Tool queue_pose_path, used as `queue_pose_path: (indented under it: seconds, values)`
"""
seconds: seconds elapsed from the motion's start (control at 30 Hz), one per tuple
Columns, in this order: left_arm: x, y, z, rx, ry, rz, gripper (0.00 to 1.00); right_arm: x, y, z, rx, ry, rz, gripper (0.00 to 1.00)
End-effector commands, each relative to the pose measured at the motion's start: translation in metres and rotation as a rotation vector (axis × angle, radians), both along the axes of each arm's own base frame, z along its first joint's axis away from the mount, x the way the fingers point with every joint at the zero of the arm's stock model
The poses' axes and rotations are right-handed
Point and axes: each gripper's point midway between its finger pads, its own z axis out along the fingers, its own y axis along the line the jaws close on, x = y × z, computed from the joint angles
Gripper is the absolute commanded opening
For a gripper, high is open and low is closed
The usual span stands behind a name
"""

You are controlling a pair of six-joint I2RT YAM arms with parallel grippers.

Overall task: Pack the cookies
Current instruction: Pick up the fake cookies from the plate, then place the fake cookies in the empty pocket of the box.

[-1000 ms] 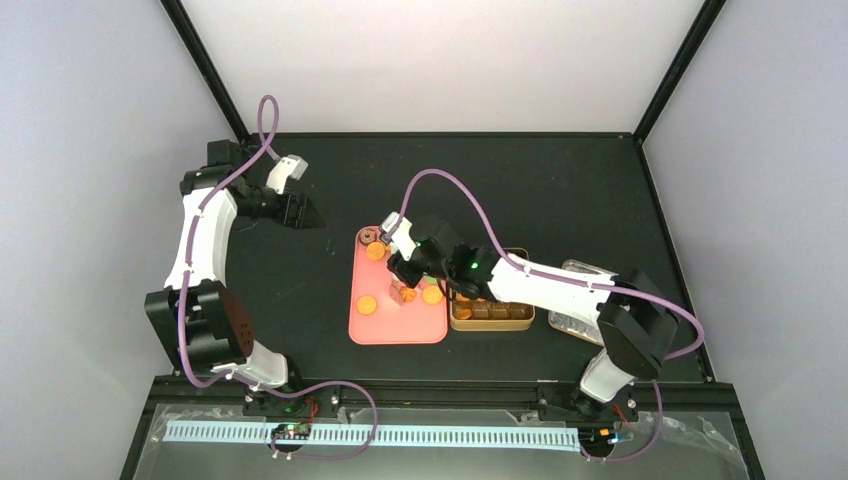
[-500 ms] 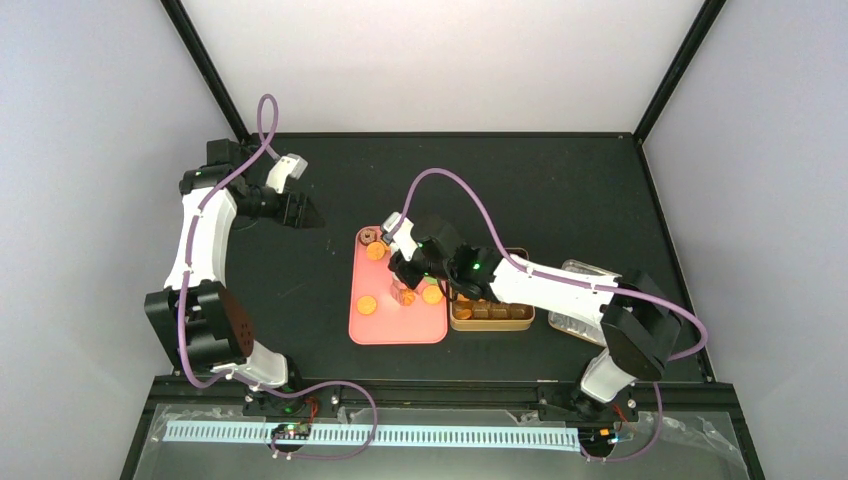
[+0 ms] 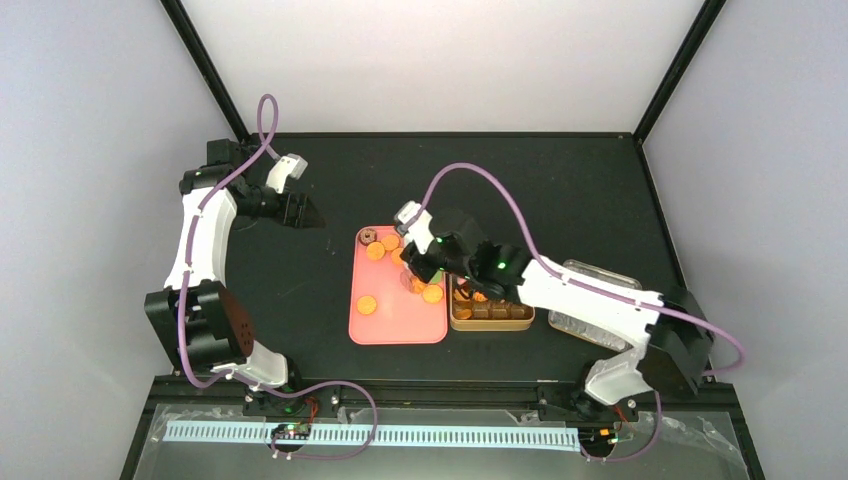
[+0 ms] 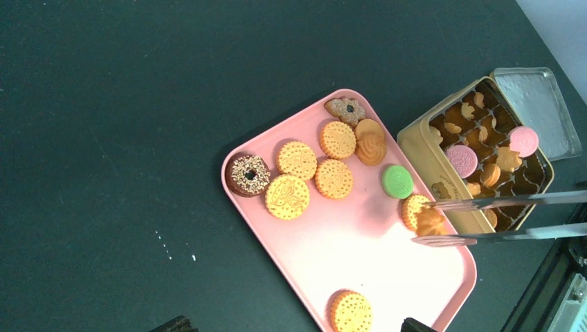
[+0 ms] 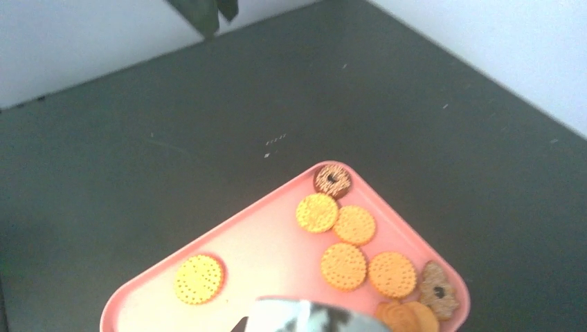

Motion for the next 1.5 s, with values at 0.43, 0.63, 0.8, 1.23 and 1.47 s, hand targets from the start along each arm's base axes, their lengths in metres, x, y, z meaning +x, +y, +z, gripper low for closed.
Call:
queue_pose_path:
  seconds: [0.43, 0.63, 0.8, 1.23, 1.47]
  values:
    - [0.004, -0.004, 0.017, -0.049, -0.037, -0.019, 0.80, -0.022, -0.132, 0.038, 0.030, -0.080, -0.263, 0.17]
    - [0.004, -0.004, 0.018, -0.047, -0.037, -0.020, 0.79, -0.026, -0.141, 0.028, 0.027, -0.061, -0.285, 0.18]
    - [0.004, -0.003, 0.021, -0.045, -0.042, -0.020, 0.80, -0.029, -0.148, 0.026, 0.028, -0.061, -0.296, 0.19]
    - [0.006, -0.004, 0.019, -0.051, -0.035, -0.022, 0.80, -0.035, -0.155, 0.025, 0.002, -0.043, -0.289, 0.32]
    - [0.006, -0.004, 0.019, -0.052, -0.035, -0.022, 0.80, -0.036, -0.153, 0.033, 0.006, -0.049, -0.276, 0.40]
